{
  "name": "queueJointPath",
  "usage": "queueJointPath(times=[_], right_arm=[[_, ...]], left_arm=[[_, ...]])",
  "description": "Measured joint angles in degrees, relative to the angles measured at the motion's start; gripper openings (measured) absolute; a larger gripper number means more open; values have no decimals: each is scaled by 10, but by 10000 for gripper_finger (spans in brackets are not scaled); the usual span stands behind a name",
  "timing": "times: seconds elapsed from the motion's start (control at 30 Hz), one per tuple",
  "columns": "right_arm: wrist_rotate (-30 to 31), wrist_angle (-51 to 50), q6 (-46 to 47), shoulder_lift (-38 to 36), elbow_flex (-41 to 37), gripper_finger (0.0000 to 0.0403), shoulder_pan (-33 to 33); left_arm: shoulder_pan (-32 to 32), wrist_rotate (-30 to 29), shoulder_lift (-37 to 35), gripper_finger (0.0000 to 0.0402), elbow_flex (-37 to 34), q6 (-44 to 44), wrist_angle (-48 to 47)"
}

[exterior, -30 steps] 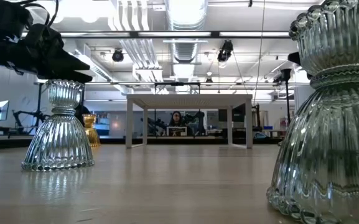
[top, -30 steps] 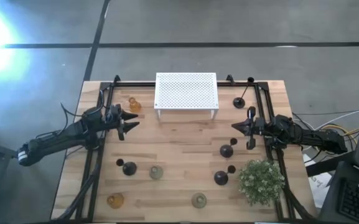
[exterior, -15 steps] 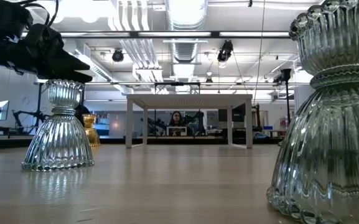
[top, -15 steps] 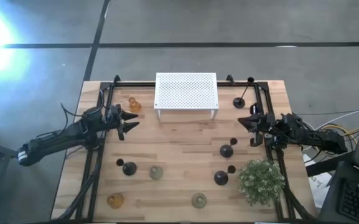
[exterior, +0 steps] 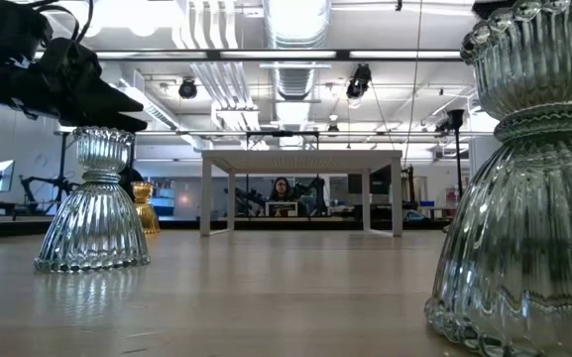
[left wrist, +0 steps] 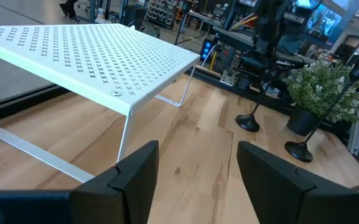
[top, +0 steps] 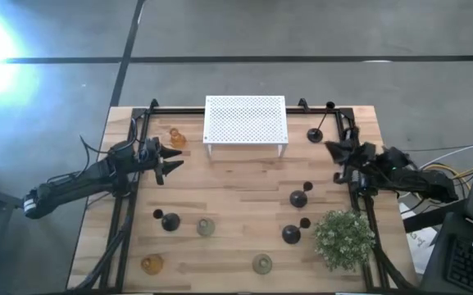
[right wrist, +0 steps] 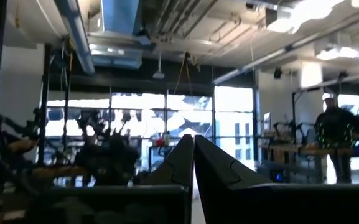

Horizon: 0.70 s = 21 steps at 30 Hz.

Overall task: Pick & Place candle stick holders
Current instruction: Put the black candle holder on the shelf

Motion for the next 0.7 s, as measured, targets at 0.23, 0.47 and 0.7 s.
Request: queueJointPath(times=[0.23,0.47,0.7], right_arm=[[5,-114,-25,80,185,8,0],[191,-405,-1,252,407,8,0],[331,-846,283,398,533,8,1]], left_arm=[[0,0,0,222,0,0,0],[0,0,0,222,0,0,0],[0,0,0,222,0,0,0]])
